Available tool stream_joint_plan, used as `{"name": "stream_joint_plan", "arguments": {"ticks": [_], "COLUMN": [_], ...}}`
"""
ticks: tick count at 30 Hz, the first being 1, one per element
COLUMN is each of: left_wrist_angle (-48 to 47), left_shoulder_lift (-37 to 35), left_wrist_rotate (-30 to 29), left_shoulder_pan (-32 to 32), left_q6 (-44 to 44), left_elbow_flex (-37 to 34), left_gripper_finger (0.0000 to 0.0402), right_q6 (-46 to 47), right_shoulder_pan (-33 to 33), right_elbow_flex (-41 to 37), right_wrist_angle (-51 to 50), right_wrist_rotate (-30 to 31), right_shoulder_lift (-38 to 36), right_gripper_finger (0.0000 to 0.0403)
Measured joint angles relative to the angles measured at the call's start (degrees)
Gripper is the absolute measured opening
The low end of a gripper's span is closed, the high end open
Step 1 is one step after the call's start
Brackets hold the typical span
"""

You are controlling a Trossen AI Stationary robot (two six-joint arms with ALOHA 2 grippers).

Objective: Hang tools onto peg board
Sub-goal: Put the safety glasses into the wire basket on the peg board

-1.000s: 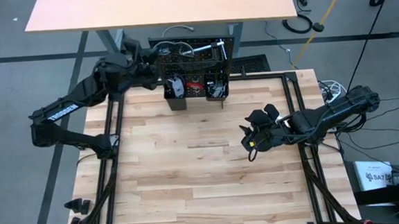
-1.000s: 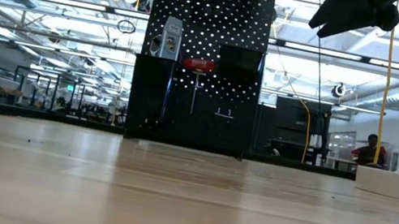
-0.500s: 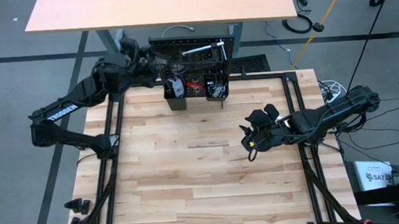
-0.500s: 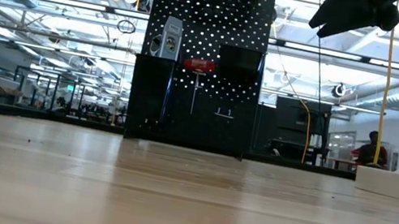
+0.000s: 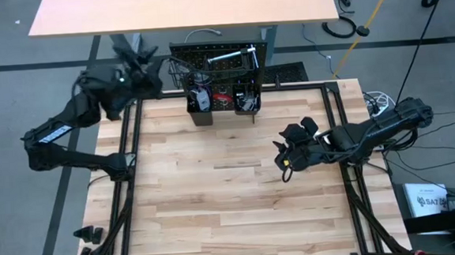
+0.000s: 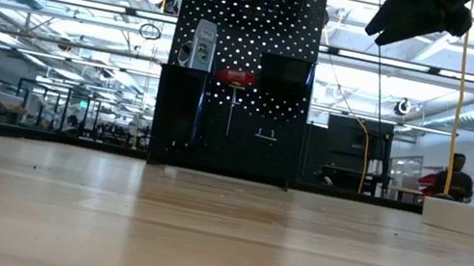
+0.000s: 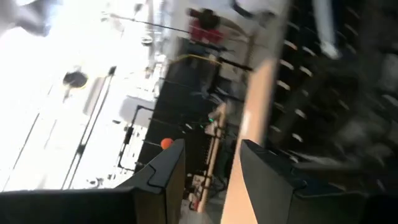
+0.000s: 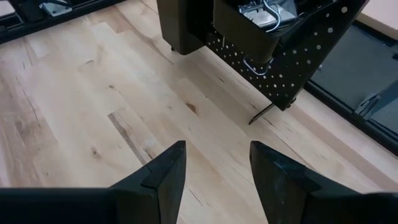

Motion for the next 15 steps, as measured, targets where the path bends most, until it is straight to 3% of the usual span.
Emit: {"name": "stream_joint_plan", "arguments": {"ticks": [5, 11, 15], "left_wrist_angle": [7.1, -5.5, -11.5], "left_shoulder_lift": [-0.3, 5.1, 7.2], "left_wrist_rotate": [1.4, 5.9, 8.2], "left_shoulder_pan": [2.6, 7.9, 9.9], "left_q6": [-7.4, -20.7, -24.6], "left_elbow_flex": [1.1, 7.6, 10.0], "left_gripper_finger": [0.0147, 0.0115, 0.0049], "right_q6": [-0.8, -1.9, -1.8], "right_shoulder_pan": [-1.0, -1.2, -1.2], "right_elbow_flex": [0.0, 0.0, 0.0], "right_wrist_angle": [1.1, 4.8, 4.9], "right_wrist_rotate": [-0.2, -0.7, -2.0], "right_shoulder_lift": [0.0, 0.0, 0.0], "right_gripper_finger": [0.0169, 0.0169, 0.0169]}}
